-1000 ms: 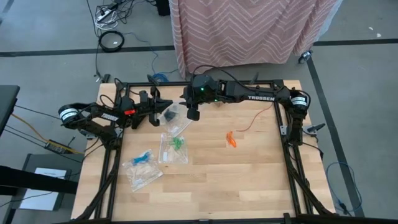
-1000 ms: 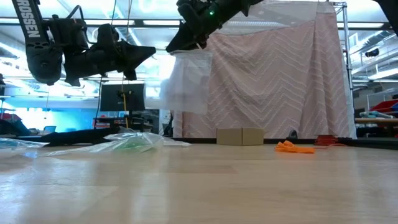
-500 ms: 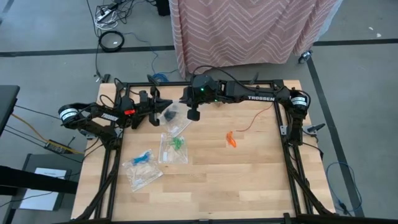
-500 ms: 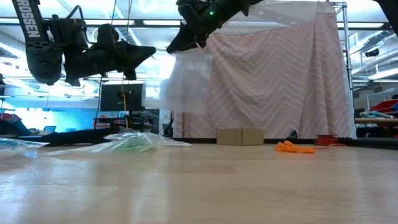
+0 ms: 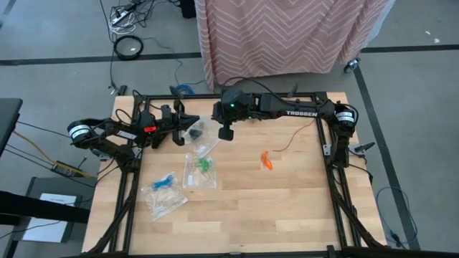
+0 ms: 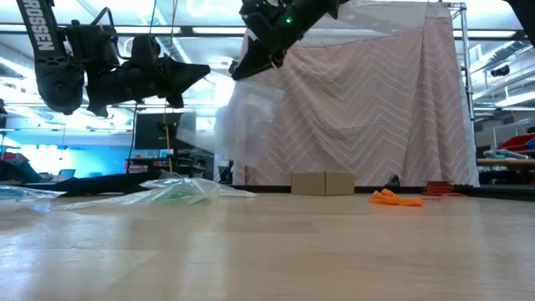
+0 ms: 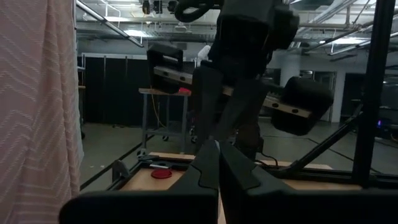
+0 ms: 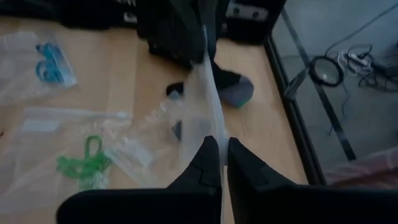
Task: Sort rubber bands
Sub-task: Open the transparent zip bag
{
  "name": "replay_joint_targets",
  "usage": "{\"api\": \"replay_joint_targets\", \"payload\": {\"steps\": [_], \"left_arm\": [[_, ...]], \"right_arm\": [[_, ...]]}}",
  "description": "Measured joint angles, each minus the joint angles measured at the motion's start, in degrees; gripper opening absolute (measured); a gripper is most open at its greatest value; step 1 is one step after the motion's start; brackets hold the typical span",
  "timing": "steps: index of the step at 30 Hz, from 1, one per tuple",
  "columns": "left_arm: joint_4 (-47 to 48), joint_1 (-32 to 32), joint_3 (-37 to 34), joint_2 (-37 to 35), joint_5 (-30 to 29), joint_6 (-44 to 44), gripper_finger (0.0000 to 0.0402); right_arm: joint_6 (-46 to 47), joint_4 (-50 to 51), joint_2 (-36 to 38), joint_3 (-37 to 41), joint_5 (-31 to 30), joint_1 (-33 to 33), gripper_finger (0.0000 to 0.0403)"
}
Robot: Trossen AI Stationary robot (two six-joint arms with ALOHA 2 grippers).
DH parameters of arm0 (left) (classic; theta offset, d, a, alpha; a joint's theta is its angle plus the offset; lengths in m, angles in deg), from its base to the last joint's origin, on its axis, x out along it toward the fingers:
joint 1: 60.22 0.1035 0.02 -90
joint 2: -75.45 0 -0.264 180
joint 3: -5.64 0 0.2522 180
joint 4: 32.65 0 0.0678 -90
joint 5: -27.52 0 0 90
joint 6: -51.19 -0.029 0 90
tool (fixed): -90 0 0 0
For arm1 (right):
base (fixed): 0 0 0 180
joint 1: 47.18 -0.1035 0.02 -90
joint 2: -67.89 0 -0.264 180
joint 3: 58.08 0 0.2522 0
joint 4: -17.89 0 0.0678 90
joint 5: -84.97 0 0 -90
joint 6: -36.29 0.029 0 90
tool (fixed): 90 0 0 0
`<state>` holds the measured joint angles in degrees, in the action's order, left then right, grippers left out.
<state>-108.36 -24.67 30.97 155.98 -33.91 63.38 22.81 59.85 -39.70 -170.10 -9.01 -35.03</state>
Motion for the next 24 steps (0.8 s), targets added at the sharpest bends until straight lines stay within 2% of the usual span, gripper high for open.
{"api": "replay_joint_targets", "payload": {"steps": [17, 24], "left_arm": [[-0.5, 1.0, -0.1, 0.0, 0.0, -0.2, 0.0002], [-0.6, 1.2, -0.1, 0.0, -0.2, -0.2, 0.0002]], "right_arm": [[3.4, 13.3, 0.0, 0.1, -3.7, 0.1, 0.0000], [3.4, 14.3, 0.0, 0.1, -4.0, 0.1, 0.0000]]}}
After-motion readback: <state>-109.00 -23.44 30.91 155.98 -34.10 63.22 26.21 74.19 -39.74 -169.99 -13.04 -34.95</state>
